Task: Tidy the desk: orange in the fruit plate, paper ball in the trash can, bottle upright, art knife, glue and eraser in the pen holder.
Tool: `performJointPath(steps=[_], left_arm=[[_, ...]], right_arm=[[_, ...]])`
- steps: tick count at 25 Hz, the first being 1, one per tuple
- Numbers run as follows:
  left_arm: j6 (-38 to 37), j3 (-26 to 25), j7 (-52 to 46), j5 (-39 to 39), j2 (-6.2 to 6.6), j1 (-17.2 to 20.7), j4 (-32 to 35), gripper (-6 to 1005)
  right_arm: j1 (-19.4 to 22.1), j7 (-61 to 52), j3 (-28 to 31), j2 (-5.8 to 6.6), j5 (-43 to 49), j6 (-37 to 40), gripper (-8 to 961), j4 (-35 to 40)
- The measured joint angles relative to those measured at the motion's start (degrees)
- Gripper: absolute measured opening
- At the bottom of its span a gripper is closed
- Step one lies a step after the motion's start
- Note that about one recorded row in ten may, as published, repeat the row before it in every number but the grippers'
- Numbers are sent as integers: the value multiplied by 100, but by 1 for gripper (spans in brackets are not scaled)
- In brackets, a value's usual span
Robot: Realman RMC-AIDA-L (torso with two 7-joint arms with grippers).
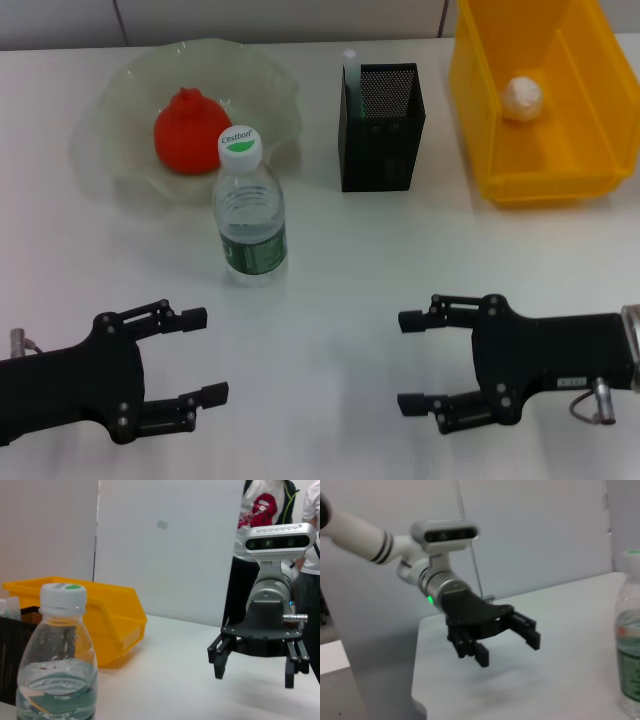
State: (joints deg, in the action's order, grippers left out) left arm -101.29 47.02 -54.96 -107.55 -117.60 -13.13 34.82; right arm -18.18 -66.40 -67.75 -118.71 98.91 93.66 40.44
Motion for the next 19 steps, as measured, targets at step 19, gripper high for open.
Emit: performJointPath(steps=[19], left_arm=[[-91, 0, -7, -127, -35, -25, -45, 800]], right_arm=[[-57, 340, 78, -70, -29, -63, 841, -350]])
